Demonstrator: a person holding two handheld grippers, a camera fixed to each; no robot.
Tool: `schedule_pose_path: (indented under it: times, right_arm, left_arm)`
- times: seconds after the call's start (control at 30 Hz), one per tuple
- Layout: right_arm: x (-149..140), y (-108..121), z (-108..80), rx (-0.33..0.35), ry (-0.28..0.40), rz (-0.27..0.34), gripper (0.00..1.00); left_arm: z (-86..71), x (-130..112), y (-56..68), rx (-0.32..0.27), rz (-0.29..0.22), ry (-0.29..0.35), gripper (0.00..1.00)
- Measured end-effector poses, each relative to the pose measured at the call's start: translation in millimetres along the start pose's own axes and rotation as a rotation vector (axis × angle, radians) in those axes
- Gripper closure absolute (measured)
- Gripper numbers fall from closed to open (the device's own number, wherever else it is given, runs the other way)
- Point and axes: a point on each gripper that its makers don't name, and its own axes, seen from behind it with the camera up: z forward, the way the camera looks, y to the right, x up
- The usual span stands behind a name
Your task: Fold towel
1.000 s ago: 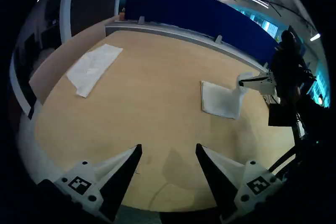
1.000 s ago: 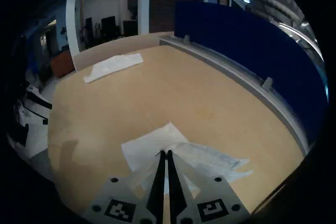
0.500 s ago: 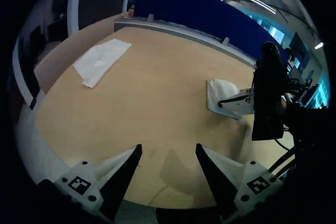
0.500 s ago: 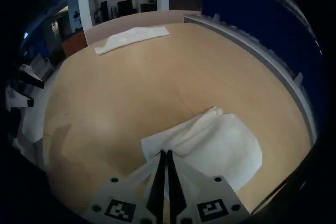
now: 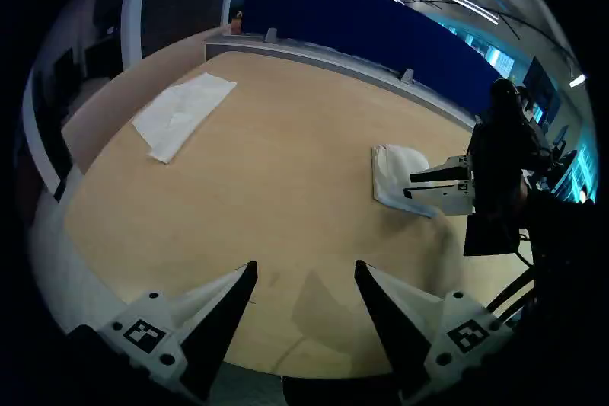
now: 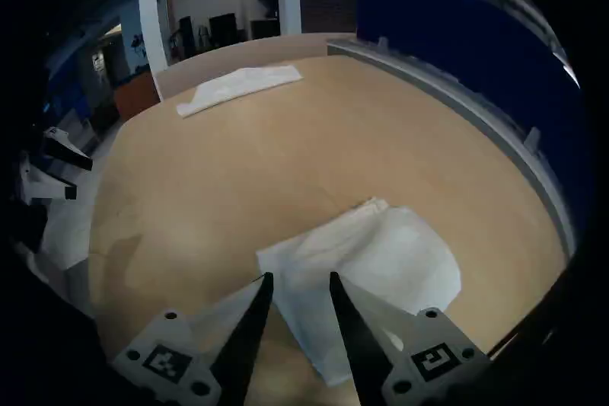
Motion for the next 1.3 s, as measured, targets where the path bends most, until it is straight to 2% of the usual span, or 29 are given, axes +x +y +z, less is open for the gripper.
schedule_pose_path:
  times: [0.1, 0.23, 0.5, 0.9, 1.0, 1.3]
  right_arm:
    - [-3, 3, -5.3, -0.018, 0.013, 0.009, 0.18]
    - [-7, 6, -14.6, -0.045, 0.018, 0.019, 0.06]
    - [-32, 11, -31.9, -0.094, -0.005, 0.032, 0.05]
    - [-74, 22, -47.3, -0.147, -0.049, 0.113, 0.05]
    - [-79, 25, -46.3, -0.155, -0.053, 0.136, 0.11]
    - [-92, 28, -33.2, -0.152, -0.057, 0.174, 0.45]
  left_arm:
    - [-0.5, -1, 0.9, -0.002, 0.001, -0.001, 0.05]
    - [-1.1, -2, 1.4, -0.003, 0.009, -0.003, 0.05]
    - [-2.7, -1, 3.5, -0.008, 0.009, 0.0, 0.05]
    - [-1.8, 1, 7.5, -0.015, 0.013, -0.001, 0.05]
    - [-0.8, 2, 8.6, -0.017, 0.014, -0.004, 0.05]
    - [-0.3, 7, 12.2, -0.024, 0.024, -0.003, 0.05]
